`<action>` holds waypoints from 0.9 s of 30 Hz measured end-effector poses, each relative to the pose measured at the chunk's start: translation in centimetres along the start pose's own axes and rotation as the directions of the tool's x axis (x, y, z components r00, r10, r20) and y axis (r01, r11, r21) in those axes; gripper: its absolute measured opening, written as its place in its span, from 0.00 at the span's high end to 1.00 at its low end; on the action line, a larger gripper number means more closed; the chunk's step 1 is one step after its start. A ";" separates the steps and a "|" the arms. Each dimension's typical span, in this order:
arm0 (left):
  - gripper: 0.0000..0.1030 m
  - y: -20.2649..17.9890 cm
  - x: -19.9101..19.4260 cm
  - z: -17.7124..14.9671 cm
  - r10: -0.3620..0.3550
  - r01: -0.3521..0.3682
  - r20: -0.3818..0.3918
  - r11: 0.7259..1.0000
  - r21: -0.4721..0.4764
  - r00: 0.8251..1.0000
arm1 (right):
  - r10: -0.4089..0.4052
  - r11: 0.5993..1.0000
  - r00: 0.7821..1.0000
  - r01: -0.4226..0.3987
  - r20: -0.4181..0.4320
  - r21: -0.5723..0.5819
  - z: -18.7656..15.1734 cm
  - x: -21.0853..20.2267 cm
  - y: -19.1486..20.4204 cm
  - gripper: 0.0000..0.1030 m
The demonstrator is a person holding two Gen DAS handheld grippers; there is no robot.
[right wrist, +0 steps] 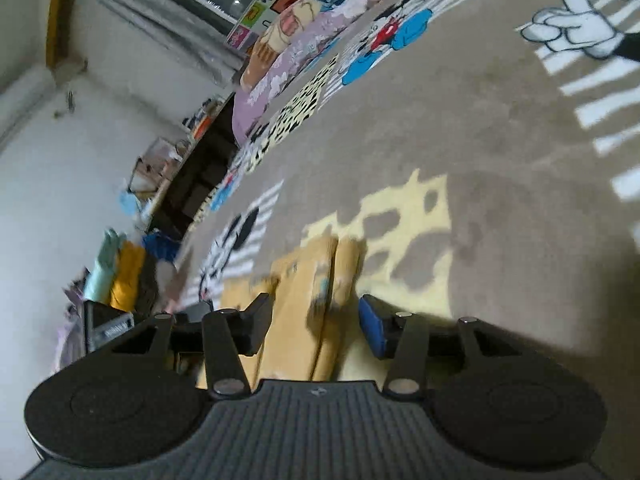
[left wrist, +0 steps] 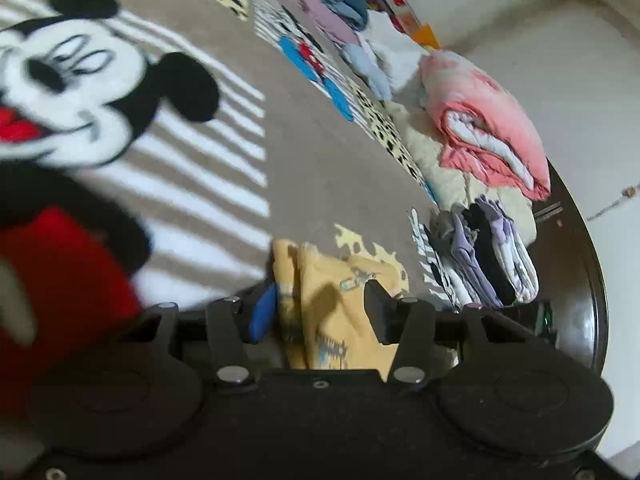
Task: Fold clothes
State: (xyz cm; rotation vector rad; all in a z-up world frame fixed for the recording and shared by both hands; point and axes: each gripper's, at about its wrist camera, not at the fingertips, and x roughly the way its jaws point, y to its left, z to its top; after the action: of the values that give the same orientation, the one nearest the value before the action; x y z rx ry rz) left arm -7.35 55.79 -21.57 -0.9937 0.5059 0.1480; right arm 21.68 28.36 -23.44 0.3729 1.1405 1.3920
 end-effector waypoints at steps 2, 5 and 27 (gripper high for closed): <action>0.65 0.3 0.5 0.5 0.002 -0.002 -0.014 1.000 0.006 1.000 | -0.002 1.000 1.000 0.002 -0.016 -0.021 1.0 1.2 0.0 0.53; 0.80 1.5 0.9 0.9 -0.008 0.007 -0.026 1.000 -0.021 1.000 | 0.011 0.997 0.998 -0.015 -0.055 -0.072 2.0 2.8 0.3 0.53; 0.89 -12.0 -12.4 -8.2 -0.111 0.016 0.211 0.915 0.404 0.971 | 0.113 0.892 0.972 -0.007 0.208 -0.452 -3.5 -8.6 13.2 0.89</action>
State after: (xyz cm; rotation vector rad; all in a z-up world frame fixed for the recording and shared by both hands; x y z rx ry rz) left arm -16.87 43.80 -10.15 -0.5798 0.2736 0.0934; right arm 13.16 22.28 -11.15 0.2275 0.5947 1.5727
